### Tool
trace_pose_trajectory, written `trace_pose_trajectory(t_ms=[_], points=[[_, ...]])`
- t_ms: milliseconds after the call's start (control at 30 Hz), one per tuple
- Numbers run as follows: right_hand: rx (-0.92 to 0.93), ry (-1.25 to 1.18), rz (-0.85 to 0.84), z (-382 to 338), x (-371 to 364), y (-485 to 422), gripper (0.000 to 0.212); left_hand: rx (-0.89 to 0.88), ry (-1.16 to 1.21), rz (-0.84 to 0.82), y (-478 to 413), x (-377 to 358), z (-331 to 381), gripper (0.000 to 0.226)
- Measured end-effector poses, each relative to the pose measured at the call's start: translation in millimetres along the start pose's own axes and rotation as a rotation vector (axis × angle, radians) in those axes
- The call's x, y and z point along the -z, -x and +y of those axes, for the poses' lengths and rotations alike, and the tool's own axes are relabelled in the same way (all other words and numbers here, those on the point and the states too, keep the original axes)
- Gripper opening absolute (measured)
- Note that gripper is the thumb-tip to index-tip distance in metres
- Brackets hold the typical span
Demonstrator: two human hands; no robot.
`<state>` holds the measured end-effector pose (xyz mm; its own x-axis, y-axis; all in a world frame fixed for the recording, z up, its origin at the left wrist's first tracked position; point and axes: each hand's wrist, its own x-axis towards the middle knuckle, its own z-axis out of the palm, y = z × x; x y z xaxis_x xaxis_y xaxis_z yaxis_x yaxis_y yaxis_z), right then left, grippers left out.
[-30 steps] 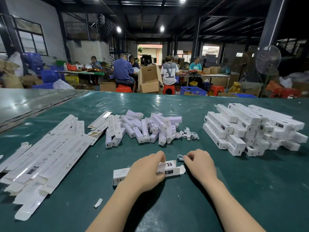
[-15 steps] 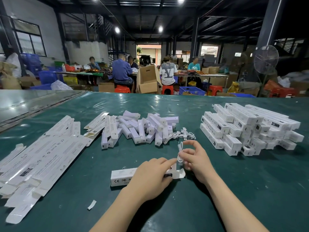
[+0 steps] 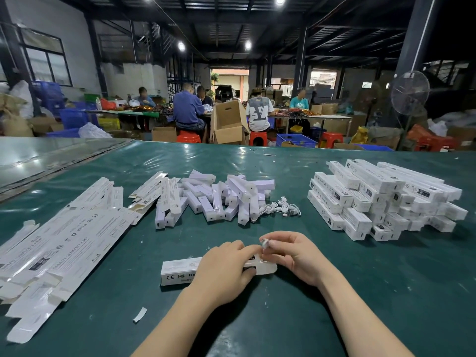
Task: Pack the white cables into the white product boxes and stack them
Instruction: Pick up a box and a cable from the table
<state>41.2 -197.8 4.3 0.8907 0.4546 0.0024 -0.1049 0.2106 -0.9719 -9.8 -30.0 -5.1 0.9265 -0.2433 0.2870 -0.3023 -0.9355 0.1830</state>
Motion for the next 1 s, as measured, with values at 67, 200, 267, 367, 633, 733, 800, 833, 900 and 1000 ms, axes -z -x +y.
trace_pose_trajectory(t_ms=[67, 200, 267, 367, 633, 733, 800, 833, 900, 1000], points=[[0.02, 0.071, 0.004, 1.8, -2.5, 0.0, 0.015, 0.006, 0.001, -0.007, -0.3, 0.4, -1.6, 0.042], [0.085, 0.289, 0.068, 5.7, -7.6, -0.4, 0.015, 0.009, -0.011, -0.016, -0.7, 0.7, -2.6, 0.039], [0.098, 0.315, 0.094, 5.9, -8.5, 0.2, 0.016, 0.012, -0.005, -0.016, -0.4, 1.5, -3.3, 0.039], [0.127, 0.321, 0.163, 5.4, -8.4, -0.3, 0.021, 0.014, 0.004, -0.017, 0.3, 2.3, -4.3, 0.04], [0.133, 0.381, 0.282, 7.2, -8.9, -1.9, 0.022, 0.062, 0.014, -0.003, 0.5, 3.9, -14.4, 0.037], [0.175, 0.379, 0.288, 8.9, -11.3, -3.2, 0.017, 0.072, 0.012, -0.002, -0.2, 4.5, -13.7, 0.033], [0.21, 0.352, 0.308, 9.6, -11.9, -3.6, 0.016, 0.072, 0.012, 0.002, 0.0, 4.4, -13.0, 0.032], [0.221, 0.322, 0.313, 9.6, -12.0, -3.9, 0.017, 0.071, 0.016, 0.005, 0.3, 4.5, -13.0, 0.032], [0.226, 0.261, 0.303, 9.7, -12.7, -3.9, 0.022, 0.068, 0.022, 0.013, 1.3, 4.4, -13.2, 0.031], [0.231, 0.286, 0.268, 12.4, -15.3, -4.2, 0.025, 0.067, 0.022, 0.024, 1.7, 4.2, -12.6, 0.031]])
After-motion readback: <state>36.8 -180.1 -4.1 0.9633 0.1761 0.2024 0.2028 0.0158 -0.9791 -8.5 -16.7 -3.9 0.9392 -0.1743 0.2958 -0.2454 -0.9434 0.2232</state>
